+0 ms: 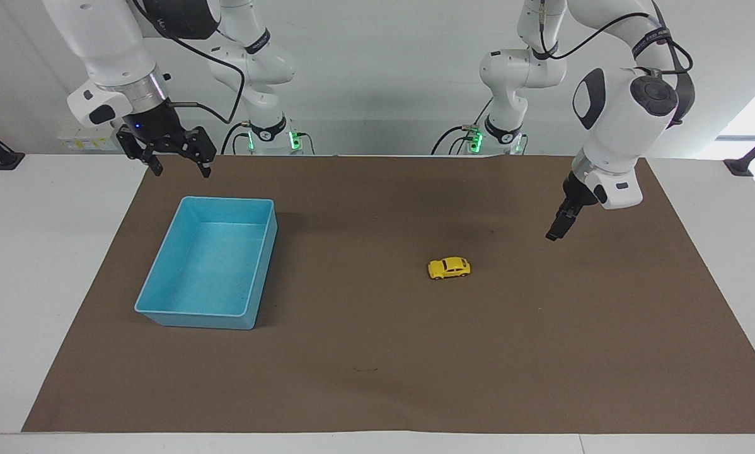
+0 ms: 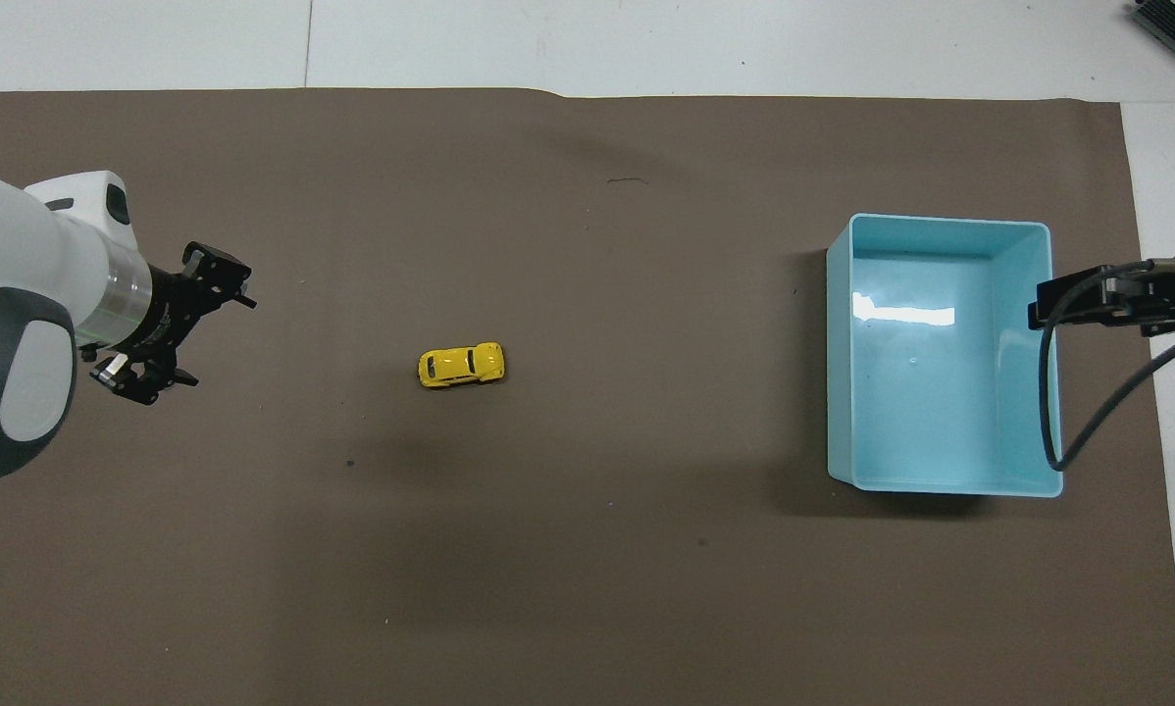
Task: Wind up and store yellow beetle car
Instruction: 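Reach the left gripper toward the yellow toy car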
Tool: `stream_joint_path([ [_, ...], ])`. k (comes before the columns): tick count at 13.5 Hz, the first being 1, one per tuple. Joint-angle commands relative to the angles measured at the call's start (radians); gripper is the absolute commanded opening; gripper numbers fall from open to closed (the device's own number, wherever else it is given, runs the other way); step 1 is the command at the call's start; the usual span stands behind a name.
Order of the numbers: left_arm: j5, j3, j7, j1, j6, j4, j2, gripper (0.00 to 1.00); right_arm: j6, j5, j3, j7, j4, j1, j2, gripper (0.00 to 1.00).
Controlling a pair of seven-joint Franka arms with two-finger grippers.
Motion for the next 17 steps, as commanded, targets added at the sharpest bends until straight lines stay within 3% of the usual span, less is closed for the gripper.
stream_joint_path([
  [1,-0.009,0.015,-0.296,-0.066,0.098,-0.014,0.064,1.00,-0.009,0.009,-0.003,-0.027,0.010,-0.007,0.005,1.00],
  [6,-0.009,0.015,-0.726,-0.160,0.236,-0.009,0.150,1.00,-0.009,0.009,-0.001,-0.027,0.010,-0.008,0.005,1.00],
  [9,-0.011,0.013,-0.976,-0.169,0.285,-0.012,0.163,1.00,-0.009,0.009,-0.001,-0.027,0.010,-0.007,0.005,1.00],
  [14,-0.012,0.012,-1.149,-0.230,0.353,-0.035,0.202,1.00,-0.009,0.009,-0.001,-0.027,0.010,-0.007,0.005,1.00],
  [17,-0.012,0.012,-1.155,-0.308,0.385,-0.066,0.216,1.00,-0.009,0.009,-0.003,-0.027,0.010,-0.008,0.005,1.00],
])
